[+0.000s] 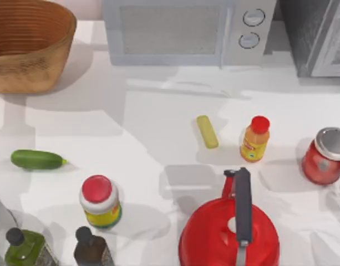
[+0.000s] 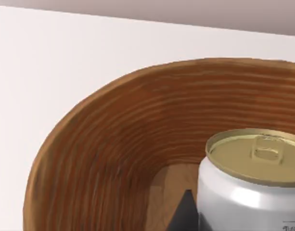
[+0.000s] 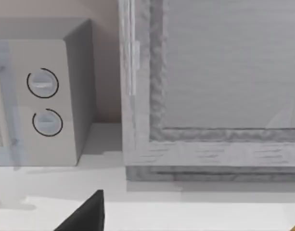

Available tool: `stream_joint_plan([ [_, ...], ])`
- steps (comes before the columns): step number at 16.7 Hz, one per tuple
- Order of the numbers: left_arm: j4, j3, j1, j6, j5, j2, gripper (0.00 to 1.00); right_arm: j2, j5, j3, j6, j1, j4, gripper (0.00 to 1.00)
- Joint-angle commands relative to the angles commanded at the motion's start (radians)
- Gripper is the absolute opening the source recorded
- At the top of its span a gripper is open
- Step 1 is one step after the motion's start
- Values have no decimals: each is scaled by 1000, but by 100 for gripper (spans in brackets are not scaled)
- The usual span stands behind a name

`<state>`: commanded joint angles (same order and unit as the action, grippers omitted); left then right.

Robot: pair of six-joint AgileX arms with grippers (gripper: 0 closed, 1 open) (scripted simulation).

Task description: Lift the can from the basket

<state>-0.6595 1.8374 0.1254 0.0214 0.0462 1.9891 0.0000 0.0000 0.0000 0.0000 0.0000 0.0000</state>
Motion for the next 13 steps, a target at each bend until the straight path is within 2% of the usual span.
stream_joint_plan([
  [6,273,-605,-5,-19,-12,-700,0,0,0,0,0,0,0,100],
  [13,524,-1355,-63,-26,-29,-1503,0,0,0,0,0,0,0,100],
])
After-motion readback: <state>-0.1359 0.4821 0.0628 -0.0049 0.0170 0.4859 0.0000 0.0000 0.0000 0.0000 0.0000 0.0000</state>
